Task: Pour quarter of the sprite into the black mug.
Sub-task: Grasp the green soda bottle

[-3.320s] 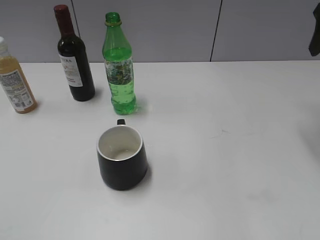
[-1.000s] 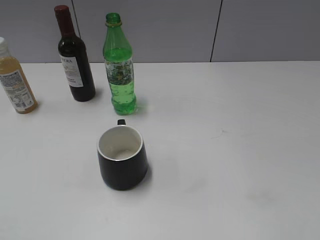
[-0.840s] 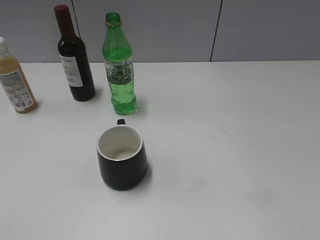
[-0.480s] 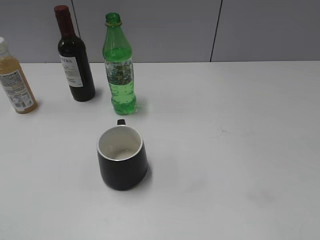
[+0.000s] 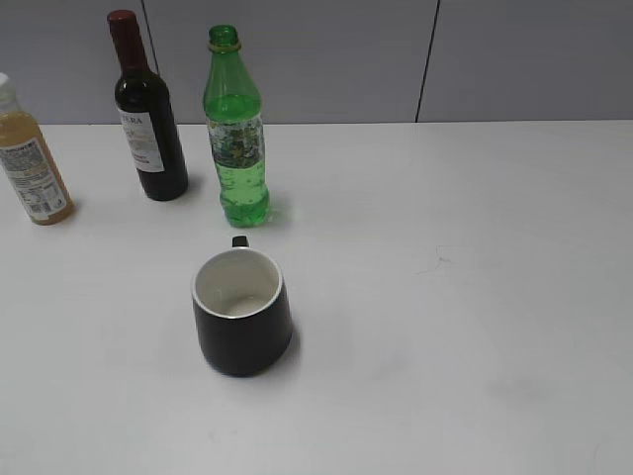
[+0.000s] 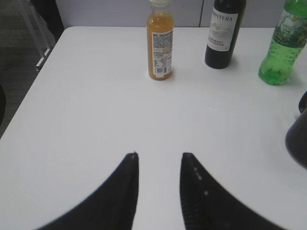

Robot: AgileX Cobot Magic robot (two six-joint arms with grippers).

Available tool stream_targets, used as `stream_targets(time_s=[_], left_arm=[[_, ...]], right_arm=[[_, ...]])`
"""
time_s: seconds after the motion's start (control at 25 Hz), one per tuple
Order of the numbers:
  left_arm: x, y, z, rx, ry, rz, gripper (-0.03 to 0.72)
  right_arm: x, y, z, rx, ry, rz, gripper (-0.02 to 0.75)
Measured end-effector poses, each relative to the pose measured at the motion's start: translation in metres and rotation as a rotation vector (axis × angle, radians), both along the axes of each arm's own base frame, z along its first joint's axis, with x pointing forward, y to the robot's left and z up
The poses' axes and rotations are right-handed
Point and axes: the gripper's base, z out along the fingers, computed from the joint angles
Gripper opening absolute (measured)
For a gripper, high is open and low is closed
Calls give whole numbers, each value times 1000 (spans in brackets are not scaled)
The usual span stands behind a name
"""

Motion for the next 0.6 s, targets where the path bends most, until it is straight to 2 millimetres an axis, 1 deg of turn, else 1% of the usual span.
stream_targets(time_s=[0.6], left_arm=[[0,0,0,0,0,0,237]], right_arm=[[0,0,0,0,0,0,592]])
